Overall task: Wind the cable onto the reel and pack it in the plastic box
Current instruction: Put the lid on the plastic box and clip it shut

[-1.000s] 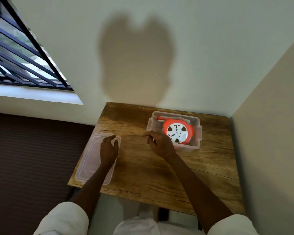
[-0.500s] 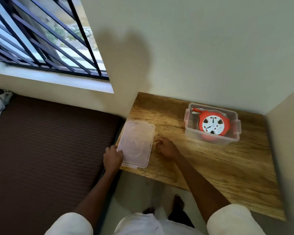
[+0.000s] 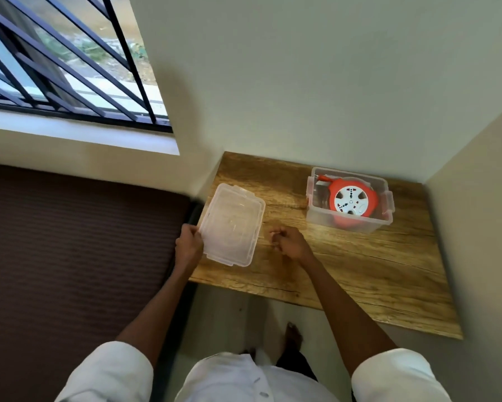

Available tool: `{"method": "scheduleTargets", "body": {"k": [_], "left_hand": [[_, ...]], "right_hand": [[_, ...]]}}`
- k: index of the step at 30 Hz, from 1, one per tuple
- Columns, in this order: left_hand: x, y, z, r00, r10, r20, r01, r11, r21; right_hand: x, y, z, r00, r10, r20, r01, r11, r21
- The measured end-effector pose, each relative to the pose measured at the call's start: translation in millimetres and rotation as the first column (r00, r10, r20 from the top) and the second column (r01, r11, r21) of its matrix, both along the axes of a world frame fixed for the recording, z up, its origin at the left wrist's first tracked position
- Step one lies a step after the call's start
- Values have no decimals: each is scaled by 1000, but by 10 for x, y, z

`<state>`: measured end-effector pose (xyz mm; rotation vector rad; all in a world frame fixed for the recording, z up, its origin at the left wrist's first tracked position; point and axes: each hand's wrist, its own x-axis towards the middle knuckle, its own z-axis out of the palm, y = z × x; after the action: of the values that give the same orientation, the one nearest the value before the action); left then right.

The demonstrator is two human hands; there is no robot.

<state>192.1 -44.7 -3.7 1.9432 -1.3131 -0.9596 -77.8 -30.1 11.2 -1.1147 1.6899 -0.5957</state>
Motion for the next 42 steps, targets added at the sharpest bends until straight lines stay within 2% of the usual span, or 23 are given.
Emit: {"method": "scheduleTargets", "body": {"k": [3,6,9,13,18,20,22,24,26,28,31,34,37,40,42], "left_hand": [[-108,-161,186,993,-81,-82,66,984,-166],[-298,-330,424,961,-153,-229,99,968,-231],[-541,-424,615,926,-277,-256,187,927,-327],[-831,-424,690,872,-481,-86,361,753,-551],[-1080,-537,619,788,-573,223,568,539,-623],[-1174,-571,574,772,-557,306,609,512,-605],[-1281,-631,514,783,-533,320,608,548,-575],[-1405,-699,461,842,-496,214,526,664,-532],[-1506,-738,463,872,-480,-96,400,812,-425],[-1622,-767,448,804,-478,-354,406,876,-259],[-1849,-765,432,744,-533,-403,502,844,-189],[-2109,-710,464,726,-467,-504,453,877,-160],[-2309,-638,417,702,-477,-529,487,863,-133],[-2431,-617,351,746,-460,-481,487,870,-76],[-2503,-624,305,769,-452,-453,487,873,-45]], "right_hand": [[-129,-72,156,989,-108,97,110,994,-18],[-255,-191,354,964,-220,148,234,969,-82],[-350,-327,594,909,-268,318,312,946,-94],[-536,-519,753,729,-346,591,439,898,-16],[-884,-574,863,588,-443,677,595,804,9],[-1029,-540,877,540,-463,703,643,766,10],[-1172,-473,868,524,-472,709,673,739,-6],[-1313,-377,848,513,-453,729,684,729,-28],[-1454,-267,802,485,-432,761,701,712,-43],[-1585,-144,740,475,-423,772,726,684,-72],[-1729,8,659,478,-444,758,750,655,-90],[-1856,127,564,425,-511,747,793,608,-36],[-2003,233,459,381,-581,720,830,557,10],[-2082,317,421,403,-609,684,837,547,-6],[-2112,348,422,461,-628,627,818,574,-26]]}}
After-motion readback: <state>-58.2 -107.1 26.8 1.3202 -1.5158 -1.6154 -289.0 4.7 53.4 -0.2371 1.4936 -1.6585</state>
